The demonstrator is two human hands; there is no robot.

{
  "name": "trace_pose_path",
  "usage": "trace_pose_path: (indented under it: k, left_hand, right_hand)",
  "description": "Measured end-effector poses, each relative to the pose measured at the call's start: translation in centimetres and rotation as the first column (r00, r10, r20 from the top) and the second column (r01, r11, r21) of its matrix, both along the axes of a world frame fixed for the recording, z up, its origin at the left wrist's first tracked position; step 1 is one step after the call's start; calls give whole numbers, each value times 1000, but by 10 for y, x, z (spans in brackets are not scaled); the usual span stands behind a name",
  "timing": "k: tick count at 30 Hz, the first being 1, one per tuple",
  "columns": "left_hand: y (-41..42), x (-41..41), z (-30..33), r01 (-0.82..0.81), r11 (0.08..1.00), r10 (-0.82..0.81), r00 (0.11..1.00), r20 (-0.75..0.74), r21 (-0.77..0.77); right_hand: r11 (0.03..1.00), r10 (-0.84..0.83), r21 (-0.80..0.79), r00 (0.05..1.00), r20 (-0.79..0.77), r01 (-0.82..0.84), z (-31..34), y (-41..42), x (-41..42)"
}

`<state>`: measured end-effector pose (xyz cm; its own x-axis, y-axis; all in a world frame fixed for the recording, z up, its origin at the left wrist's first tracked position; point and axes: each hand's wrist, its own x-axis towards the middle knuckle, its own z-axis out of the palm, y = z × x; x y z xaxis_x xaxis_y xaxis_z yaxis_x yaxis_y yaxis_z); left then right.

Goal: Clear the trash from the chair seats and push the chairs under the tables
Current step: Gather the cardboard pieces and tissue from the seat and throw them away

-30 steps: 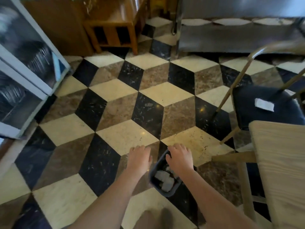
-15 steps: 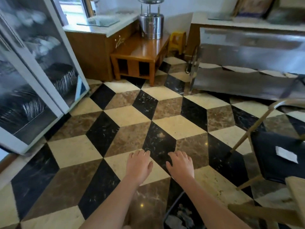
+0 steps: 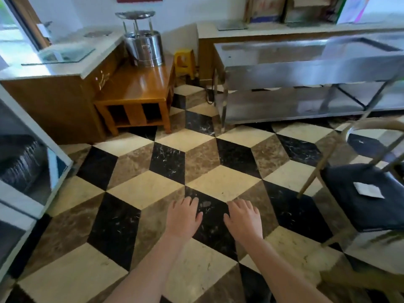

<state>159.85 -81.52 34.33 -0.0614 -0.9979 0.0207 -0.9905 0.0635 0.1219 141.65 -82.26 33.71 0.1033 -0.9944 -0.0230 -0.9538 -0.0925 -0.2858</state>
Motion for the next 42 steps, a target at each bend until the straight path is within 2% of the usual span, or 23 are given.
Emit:
trace_pose_path:
  k: [7, 17, 24, 34, 42]
  left_hand:
    - [-138, -32, -6, 167, 985, -166, 986, 33, -38]
    - [-343, -115, 12, 237, 971, -237, 971, 26, -20]
    - [-490, -161, 8, 327, 945, -327, 945, -4, -14]
    - [-708, -236, 36, 605, 796, -605, 796, 19, -7]
    - [-814, -342, 31, 768, 641, -768, 640, 27, 20]
  right_hand:
    - [995, -91, -30, 996, -6, 91, -10, -116, -29]
    - [988, -152, -36, 988, 1, 152, 16, -315, -114]
    - [971, -238, -24, 971, 26, 238, 12, -439, -158]
    - [851, -521, -50, 852, 51, 523, 36, -600, -222]
    - [716, -695, -39, 717, 53, 697, 22, -676, -297]
